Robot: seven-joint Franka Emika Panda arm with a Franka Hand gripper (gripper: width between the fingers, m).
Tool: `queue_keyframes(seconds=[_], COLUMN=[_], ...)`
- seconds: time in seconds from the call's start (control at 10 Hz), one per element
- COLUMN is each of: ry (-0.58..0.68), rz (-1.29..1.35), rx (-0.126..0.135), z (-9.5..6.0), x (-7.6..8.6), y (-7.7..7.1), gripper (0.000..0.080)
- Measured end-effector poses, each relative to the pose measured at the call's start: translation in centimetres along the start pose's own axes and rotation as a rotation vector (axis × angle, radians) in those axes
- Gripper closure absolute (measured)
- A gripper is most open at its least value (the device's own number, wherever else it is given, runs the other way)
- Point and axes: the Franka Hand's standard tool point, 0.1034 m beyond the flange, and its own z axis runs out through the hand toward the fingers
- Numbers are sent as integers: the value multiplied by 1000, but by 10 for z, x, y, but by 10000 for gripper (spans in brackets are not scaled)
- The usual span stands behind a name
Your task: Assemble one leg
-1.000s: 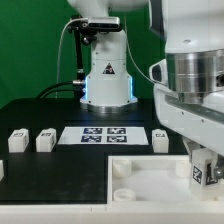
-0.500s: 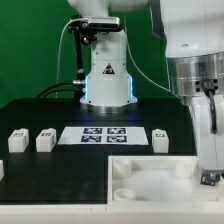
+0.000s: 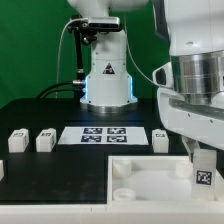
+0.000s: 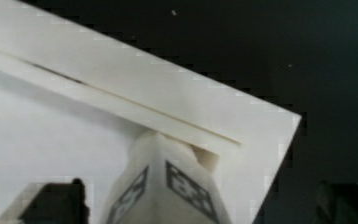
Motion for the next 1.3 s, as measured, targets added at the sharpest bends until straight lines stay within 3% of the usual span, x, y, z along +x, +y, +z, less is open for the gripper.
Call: queue_keyframes(seconds=[0.3,0.6,0.8,1.0,1.1,1.2,1.3], ry=[3,26,24,24,28,34,40], rz=[-367,-887,-958,-924,-857,-744,-626], rx=[-1,-95,-104,-103,-103,-102,-99], z=[0,-12,-10,-10,-9,-9,-9], x=[4,9,10,10,11,13,15], y=[1,-4,-4,-4,-3,-2,-2], gripper=[150,150,150,398,398,504,504])
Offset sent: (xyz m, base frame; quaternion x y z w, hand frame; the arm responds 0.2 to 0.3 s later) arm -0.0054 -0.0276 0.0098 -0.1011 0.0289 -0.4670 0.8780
